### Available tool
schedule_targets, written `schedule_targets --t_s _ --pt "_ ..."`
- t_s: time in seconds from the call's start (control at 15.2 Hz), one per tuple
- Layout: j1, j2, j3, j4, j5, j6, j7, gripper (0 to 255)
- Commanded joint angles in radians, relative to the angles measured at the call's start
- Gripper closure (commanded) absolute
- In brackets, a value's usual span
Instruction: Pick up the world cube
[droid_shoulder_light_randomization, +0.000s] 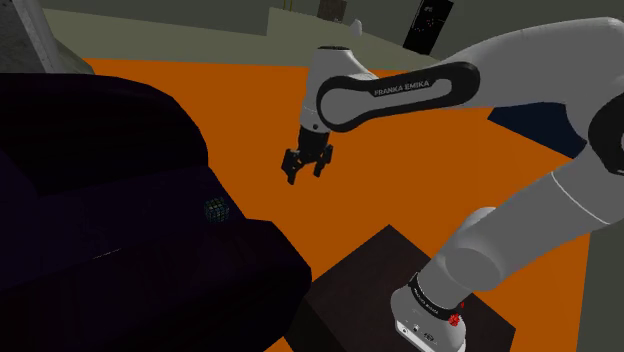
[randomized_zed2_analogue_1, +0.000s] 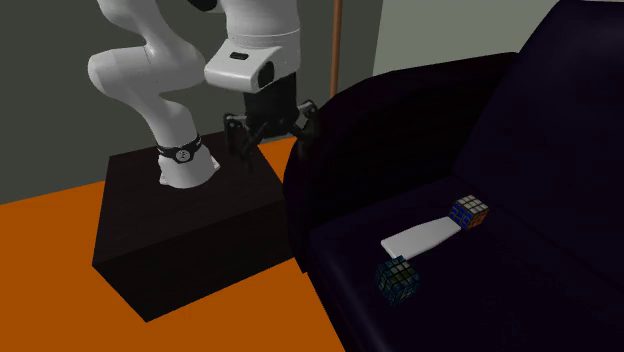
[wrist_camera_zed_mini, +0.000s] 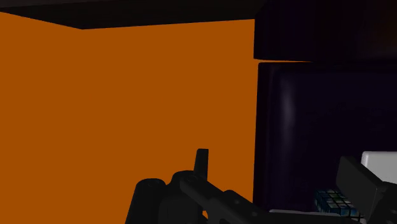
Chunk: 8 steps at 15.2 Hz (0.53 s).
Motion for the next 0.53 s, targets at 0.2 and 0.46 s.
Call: schedule_targets --t_s 0.2,0.46 --pt "0.007 0.198 0.043 0.099 -0.061 0.106 0.077 0" --pt "0.027 0.358 0.06 0.201 -0.131 0.163 0.148 0"
